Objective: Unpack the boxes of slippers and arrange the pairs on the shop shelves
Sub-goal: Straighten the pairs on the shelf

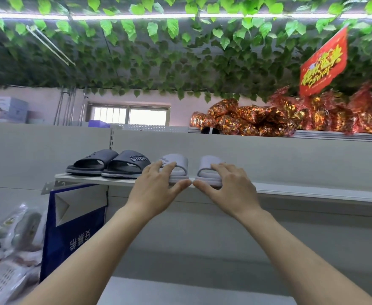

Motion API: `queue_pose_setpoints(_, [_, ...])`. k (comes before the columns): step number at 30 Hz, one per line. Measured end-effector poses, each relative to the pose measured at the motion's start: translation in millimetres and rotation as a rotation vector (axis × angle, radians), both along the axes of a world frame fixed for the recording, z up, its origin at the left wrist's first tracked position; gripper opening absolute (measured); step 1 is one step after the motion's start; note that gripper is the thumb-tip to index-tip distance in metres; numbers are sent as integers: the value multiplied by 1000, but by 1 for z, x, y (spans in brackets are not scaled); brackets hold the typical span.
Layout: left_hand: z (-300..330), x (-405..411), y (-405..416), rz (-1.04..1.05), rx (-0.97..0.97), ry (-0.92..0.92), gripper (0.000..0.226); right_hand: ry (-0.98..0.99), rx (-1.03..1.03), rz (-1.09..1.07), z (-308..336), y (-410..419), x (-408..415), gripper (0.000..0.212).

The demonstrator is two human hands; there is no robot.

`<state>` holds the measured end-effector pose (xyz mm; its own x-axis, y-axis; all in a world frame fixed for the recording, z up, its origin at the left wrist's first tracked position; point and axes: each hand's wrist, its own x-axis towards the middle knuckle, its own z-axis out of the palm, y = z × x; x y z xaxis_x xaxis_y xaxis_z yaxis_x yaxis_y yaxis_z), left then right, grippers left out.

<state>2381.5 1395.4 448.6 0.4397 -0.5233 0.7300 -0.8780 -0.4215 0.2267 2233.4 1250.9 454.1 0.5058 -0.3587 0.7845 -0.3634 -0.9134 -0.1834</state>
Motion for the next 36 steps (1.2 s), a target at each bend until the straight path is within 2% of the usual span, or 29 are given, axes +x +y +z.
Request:
queue_pose_setpoints(10, [3,46,-22,-4,46,-45,72,90,-35,-16,1,-26,47,81])
queue_pose_setpoints(20, [-3,60,-29,-8,13,-131,69,176,9,-85,4,-21,54,75])
queue_pose_setpoints(24, [4,56,-25,-25,60,-72,70,295,42,-127,16,-7,50,74])
queue_pose_setpoints(27, [14,43,-10,-21,120,-31,74,289,31,-154,31,10,42,70])
queue_pose_setpoints(32, [36,13,39,-40,112,-61,68,316,-75,-178,54,45,13,57])
queue_pose_setpoints(36, [46,-15,79,-46,87,-65,69,334,-138,-161,64,79,-18,56])
